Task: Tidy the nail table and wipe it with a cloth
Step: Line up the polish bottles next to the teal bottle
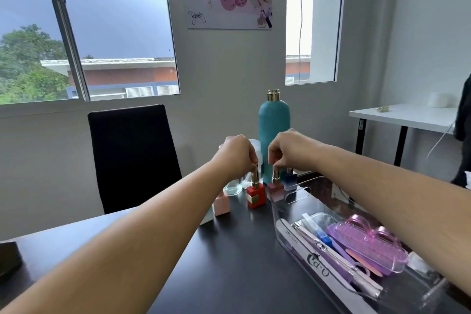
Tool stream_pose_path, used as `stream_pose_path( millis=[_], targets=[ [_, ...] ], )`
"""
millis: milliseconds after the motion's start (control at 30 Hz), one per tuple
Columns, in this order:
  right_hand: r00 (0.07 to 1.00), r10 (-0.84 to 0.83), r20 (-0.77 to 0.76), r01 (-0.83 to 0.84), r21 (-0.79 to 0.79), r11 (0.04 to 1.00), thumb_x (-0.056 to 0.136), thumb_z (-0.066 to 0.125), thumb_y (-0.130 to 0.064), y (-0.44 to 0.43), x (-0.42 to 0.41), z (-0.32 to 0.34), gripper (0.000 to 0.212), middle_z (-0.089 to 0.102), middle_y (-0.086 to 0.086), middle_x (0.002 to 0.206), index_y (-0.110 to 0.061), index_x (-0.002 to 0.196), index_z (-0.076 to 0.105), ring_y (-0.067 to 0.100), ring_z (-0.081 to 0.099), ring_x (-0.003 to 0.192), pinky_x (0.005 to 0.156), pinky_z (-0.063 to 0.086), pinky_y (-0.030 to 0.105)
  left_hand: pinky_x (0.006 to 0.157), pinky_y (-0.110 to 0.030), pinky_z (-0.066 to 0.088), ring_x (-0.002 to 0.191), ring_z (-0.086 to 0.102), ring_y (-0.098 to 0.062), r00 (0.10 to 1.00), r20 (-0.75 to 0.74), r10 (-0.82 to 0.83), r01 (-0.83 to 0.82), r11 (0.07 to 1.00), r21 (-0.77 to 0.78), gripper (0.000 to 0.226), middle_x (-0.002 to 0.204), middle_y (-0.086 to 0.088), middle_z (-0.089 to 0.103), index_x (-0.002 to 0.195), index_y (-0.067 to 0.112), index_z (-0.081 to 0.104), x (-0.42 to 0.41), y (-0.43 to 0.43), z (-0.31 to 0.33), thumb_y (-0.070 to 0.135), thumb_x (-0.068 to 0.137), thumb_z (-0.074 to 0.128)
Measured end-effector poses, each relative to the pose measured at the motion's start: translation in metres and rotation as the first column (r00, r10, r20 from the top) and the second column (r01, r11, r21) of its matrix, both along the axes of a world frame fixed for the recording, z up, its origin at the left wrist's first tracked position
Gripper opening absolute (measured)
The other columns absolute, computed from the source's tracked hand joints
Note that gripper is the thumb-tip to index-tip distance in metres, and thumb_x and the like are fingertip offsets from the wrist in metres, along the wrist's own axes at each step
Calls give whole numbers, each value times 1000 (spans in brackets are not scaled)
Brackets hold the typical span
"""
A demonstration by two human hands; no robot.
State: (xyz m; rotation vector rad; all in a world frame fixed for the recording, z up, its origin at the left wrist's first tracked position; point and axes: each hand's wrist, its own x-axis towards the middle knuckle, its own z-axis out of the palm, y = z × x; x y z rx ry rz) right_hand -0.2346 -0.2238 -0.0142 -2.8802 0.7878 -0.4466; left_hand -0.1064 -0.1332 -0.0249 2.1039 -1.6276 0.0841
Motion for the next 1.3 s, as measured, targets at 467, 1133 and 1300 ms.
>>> stream_pose_path(
  millis=[467,1133,1300],
  targets=[
    [999,-48,16,50,-98,994,80,73,-13,-27,8,-9,10,67,-2,84,-13,90,74,13,61,78,72,42,20,51,-4,34,82,59,-12,999,-22,28,-30,993,-110,14,93,1,72,92,15,75,0,-31,-11,15,79,72],
    [996,-40,76,48,-106,993,79,72,-9,-34,6,-13,5,62,-3,78,-13,83,72,13,60,77,72,42,20,72,-19,43,85,63,-17,999,-46,6,-12,990,-139,14,94,-3,71,93,14,74,2,-47,-20,13,79,71],
    [995,-53,82,61,-90,994,78,75,-14,-33,1,-7,10,61,-5,78,-14,87,71,12,60,77,70,44,20,66,-13,36,78,54,-10,1000,-22,-7,3,984,-180,27,96,1,68,105,20,70,3,-43,-17,20,78,73]
  ],
)
